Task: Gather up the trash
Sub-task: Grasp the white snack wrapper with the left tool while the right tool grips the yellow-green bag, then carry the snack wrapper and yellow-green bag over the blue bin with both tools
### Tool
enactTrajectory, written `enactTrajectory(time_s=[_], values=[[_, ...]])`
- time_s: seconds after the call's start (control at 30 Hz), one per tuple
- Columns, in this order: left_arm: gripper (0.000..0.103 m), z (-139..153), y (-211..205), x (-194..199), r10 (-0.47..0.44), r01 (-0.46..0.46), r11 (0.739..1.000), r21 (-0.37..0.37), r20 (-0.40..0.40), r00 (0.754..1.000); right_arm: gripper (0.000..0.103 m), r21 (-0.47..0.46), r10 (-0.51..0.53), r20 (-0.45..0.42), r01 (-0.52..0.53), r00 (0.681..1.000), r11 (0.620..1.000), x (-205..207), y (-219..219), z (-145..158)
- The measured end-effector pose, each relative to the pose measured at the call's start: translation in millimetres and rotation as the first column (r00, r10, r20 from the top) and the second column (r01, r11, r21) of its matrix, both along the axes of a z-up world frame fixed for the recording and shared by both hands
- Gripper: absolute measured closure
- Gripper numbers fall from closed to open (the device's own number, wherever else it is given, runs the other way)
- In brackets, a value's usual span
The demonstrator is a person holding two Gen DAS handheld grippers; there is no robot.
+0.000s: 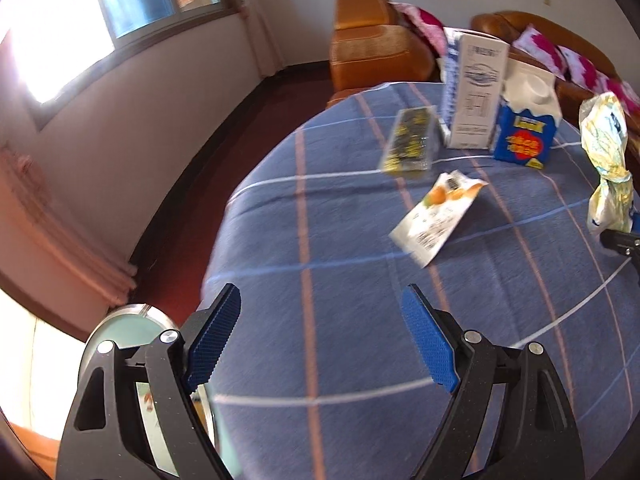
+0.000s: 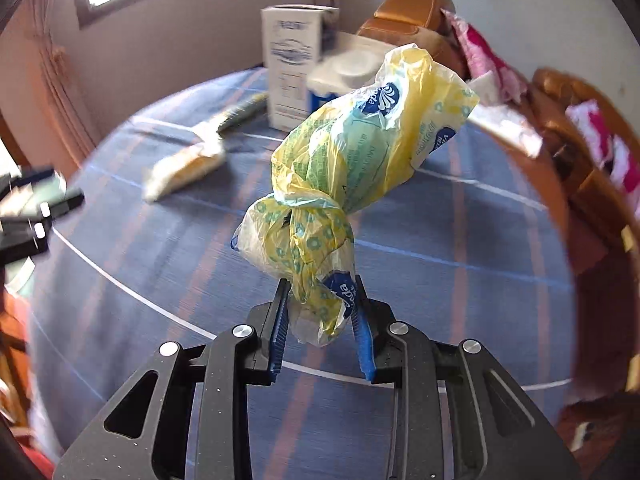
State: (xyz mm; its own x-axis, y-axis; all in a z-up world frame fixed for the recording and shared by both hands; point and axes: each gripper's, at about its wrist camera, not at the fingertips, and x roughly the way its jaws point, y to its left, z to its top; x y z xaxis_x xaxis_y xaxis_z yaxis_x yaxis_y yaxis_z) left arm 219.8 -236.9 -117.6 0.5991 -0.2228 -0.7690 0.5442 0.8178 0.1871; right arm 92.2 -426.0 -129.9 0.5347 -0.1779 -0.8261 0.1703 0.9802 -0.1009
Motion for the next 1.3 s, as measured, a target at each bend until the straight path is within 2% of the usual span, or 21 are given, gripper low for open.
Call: enactTrajectory(time_s=[0.1,0.17,0.33,0.37,0.5,0.6,0.63,0.7,1.07,1.3], values=[[0.022,-3,-29,6,-0.076,0.075,0.997,-0.016,-0.021,0.997,0.073,-0.096,0.037,-0.041,-0.041,0.998,0.995,-13,-17,3],[0.022,-6,-46,8,-0.116,0.115,0.993,-0.025,-0.025,0.993,0.073,-0.125,0.066,-0.062,-0.074,0.996,0.989,-17,-24,2],[0.024,-21,-81,20,-0.164,0.164,0.986,0.003,-0.037,0.986,0.073,-0.118,0.133,-0.086,-0.143,0.987,0.983,-28,-29,-4],[0.035,-26,-86,22,-0.168,0.169,0.986,0.014,-0.047,0.985,0.073,-0.110,0.137,-0.086,-0.146,0.987,0.983,-30,-31,-5],[0.059,-29,-91,23,-0.178,0.178,0.984,-0.008,-0.066,0.982,0.073,-0.087,0.145,-0.078,-0.152,0.986,0.985,-24,-33,-8],[0.066,-29,-93,18,-0.173,0.173,0.985,-0.007,-0.052,0.984,0.073,-0.066,0.147,-0.059,-0.150,0.987,0.986,-21,-33,-7],[0.072,-28,-92,15,-0.168,0.168,0.986,-0.004,-0.038,0.985,0.073,-0.062,0.150,-0.052,-0.153,0.987,0.986,-21,-31,-6],[0.074,-26,-89,12,-0.156,0.155,0.988,-0.020,-0.051,0.986,0.073,-0.056,0.154,-0.038,-0.156,0.987,0.986,-21,-26,-3],[0.074,12,-30,-37,-0.127,0.122,0.990,-0.065,-0.073,0.989,0.073,-0.086,0.196,0.001,-0.195,0.981,0.977,-34,13,16],[0.074,20,18,-63,-0.092,0.084,0.993,-0.088,-0.085,0.992,0.073,-0.096,0.233,-0.002,-0.232,0.973,0.968,-36,49,19]])
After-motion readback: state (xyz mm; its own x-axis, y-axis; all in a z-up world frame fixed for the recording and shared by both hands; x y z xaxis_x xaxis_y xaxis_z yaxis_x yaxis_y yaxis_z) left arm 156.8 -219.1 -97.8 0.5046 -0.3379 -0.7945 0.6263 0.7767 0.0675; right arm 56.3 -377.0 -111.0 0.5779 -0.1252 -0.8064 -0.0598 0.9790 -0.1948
